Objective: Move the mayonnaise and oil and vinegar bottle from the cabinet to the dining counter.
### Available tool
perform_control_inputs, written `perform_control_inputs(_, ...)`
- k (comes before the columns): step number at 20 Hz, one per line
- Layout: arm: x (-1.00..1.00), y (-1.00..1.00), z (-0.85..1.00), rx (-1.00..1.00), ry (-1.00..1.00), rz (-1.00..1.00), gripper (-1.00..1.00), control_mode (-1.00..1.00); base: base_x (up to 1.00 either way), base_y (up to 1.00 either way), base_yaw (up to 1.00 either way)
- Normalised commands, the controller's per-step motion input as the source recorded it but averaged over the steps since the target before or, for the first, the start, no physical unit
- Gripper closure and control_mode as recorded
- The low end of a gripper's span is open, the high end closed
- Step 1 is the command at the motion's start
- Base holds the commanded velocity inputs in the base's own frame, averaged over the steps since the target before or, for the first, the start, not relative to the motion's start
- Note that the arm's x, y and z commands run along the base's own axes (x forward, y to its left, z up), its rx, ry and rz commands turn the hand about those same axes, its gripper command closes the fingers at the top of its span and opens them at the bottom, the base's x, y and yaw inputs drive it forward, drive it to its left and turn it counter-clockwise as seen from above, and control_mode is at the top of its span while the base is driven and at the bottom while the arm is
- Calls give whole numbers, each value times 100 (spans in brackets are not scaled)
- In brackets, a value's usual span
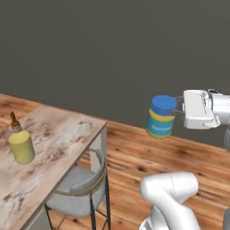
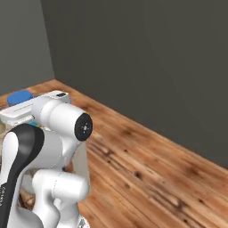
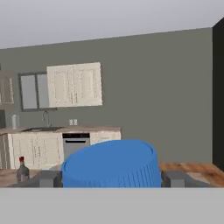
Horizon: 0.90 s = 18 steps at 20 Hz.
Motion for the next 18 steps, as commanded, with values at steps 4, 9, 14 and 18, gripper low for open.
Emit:
perform_control_inputs(4, 0, 0, 0, 0, 0, 0, 100, 100, 50, 0, 50)
perform_control_inputs(9, 0, 0, 0, 0, 0, 0, 100, 100, 50, 0, 50)
perform_control_inputs(14, 0, 0, 0, 0, 0, 0, 100, 100, 59, 0, 48)
perform_control_inputs(18, 0, 0, 0, 0, 0, 0, 100, 100, 64, -6, 45)
